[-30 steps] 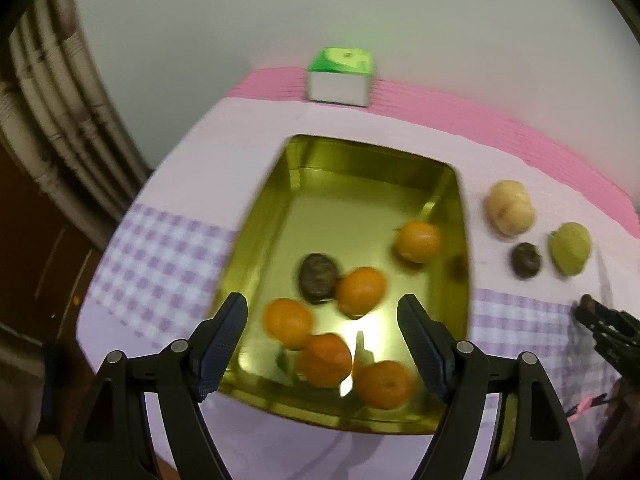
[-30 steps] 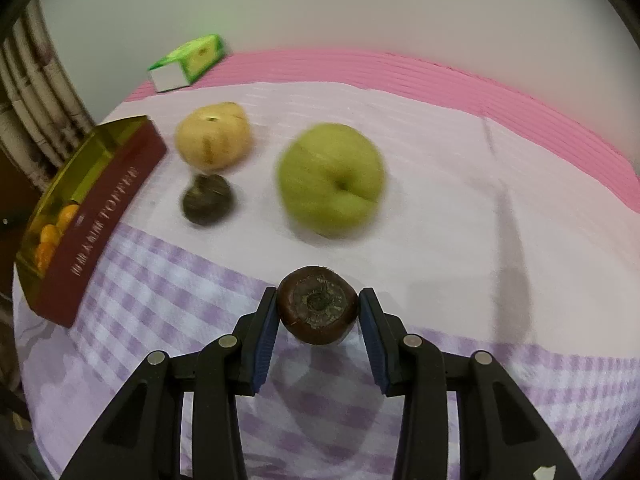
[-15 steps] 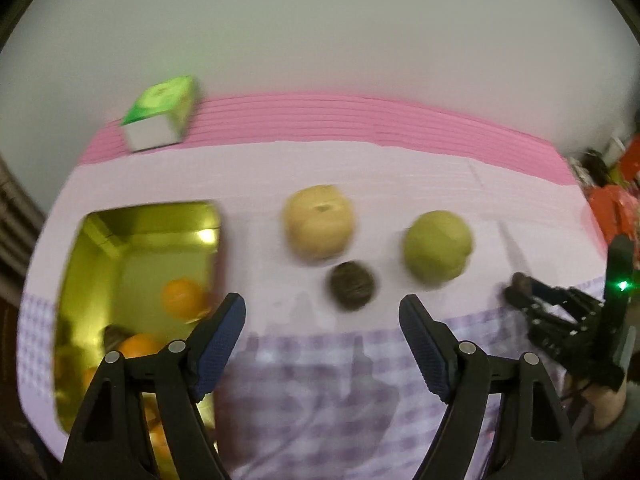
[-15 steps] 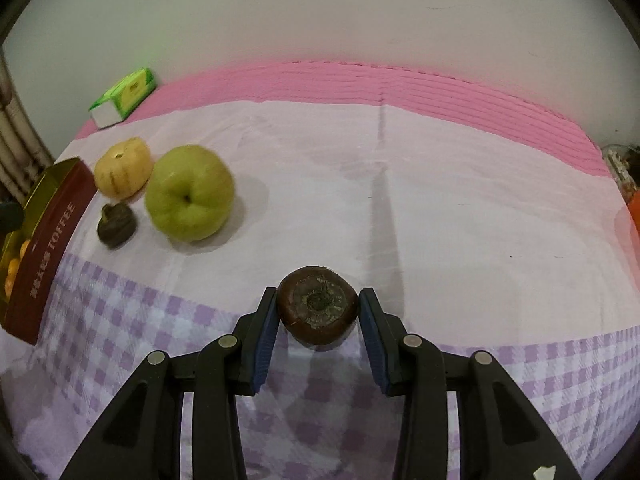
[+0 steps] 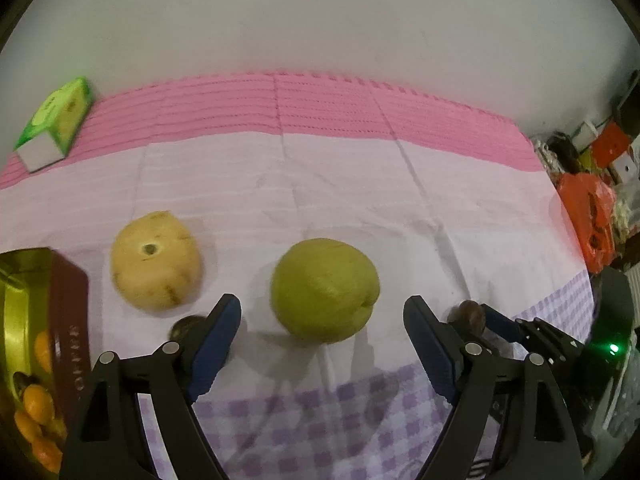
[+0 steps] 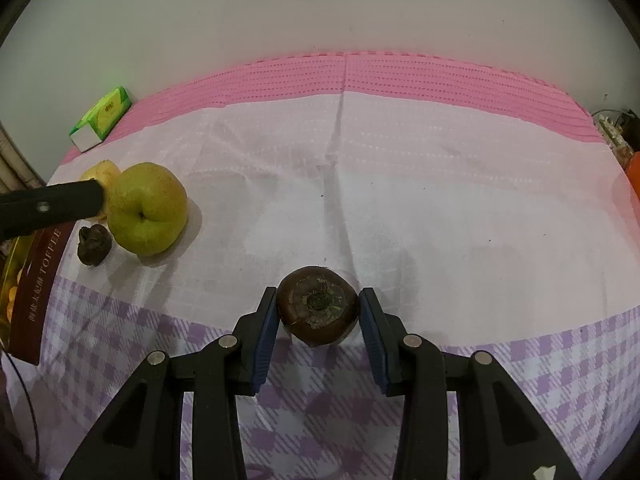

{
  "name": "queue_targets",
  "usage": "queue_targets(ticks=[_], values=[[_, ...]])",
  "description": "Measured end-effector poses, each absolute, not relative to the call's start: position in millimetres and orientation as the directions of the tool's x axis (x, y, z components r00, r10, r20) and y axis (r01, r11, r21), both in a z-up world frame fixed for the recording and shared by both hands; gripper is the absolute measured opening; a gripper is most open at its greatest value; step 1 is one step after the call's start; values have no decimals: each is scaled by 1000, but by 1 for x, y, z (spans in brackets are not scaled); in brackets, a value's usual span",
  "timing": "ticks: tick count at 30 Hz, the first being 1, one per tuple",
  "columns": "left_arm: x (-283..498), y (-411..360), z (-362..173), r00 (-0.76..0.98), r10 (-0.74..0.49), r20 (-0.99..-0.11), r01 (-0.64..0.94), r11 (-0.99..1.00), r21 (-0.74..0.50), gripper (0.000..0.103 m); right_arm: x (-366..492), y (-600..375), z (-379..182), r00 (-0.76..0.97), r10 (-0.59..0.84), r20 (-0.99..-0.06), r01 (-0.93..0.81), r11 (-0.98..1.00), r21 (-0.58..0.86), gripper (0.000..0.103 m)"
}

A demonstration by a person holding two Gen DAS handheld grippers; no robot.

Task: Organize fruits
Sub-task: 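Grasp the green pear with the left gripper while the right gripper holds the dark fruit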

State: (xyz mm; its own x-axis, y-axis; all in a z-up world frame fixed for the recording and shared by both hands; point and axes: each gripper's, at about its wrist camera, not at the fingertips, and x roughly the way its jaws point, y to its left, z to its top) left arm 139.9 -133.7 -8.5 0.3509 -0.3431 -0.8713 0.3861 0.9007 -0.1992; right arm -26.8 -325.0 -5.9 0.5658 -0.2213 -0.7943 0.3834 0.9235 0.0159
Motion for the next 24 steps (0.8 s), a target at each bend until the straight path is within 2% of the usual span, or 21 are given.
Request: queue_targets(ticks=[17,20,22,24], values=[[155,-163,-37,341,-293,-893,395,907,-147,83,-24,-324,-9,567,-221,-793,386,922,18,38],[153,-161,-43,338,-287,-896,389,910,-144,79,-24,-323,-9,567,-222,-793,385,923,16,38],[154,-161,-45,342,-275,-899,382,914,-134,73,-24,-324,-9,567,-222,-794,384,923,17,38],[156,-159,-45,334,-286,-898,378,913,-151,73,-24,-324,-9,566,-222,-794,387,922,18,38]])
